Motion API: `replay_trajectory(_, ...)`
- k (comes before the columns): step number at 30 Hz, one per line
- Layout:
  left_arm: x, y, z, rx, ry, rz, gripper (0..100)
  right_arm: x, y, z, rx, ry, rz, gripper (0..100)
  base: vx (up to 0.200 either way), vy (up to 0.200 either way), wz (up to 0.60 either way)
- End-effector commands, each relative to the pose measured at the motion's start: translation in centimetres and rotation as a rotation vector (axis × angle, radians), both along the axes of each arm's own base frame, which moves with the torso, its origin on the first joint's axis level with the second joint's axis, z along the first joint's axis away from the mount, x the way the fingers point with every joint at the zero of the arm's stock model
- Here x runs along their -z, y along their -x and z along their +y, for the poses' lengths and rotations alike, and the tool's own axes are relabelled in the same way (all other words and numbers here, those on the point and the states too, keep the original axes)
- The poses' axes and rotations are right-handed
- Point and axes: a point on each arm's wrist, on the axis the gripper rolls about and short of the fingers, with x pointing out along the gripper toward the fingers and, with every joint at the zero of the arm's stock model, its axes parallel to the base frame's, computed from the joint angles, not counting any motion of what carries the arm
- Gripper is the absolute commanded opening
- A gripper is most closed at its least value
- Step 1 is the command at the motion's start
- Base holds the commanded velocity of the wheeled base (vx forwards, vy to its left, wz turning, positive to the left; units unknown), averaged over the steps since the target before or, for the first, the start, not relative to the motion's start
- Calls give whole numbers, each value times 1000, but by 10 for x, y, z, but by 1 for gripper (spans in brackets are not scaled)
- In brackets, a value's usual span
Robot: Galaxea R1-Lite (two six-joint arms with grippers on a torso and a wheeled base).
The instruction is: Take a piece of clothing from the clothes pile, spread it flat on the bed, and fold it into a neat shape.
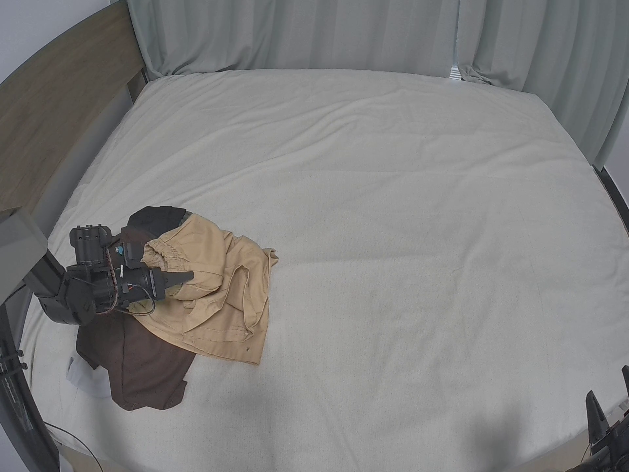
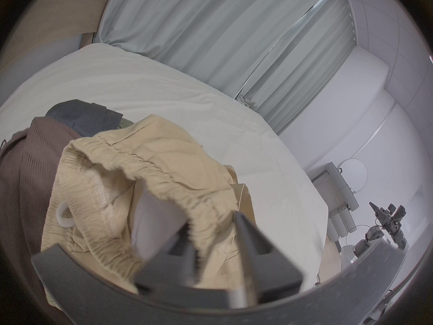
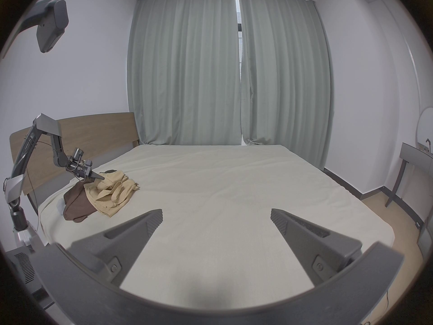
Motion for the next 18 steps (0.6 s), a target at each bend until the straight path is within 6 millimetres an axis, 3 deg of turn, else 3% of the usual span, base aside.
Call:
replay_trajectory(1, 2, 0, 1, -2, 2, 6, 0, 5, 0, 0, -1, 0, 1, 100, 0, 0, 0)
replay_trajectory(7, 1, 6, 2, 4, 2, 7, 0, 5, 0, 0, -1, 0, 1, 100, 0, 0, 0)
replay_trajectory(12, -21, 17, 0, 3, 12, -23, 0, 5, 0, 0, -1, 0, 1, 100, 0, 0, 0)
replay_trajectory(18, -31, 33, -2, -14, 44, -6, 0, 5, 0, 0, -1, 0, 1, 100, 0, 0, 0)
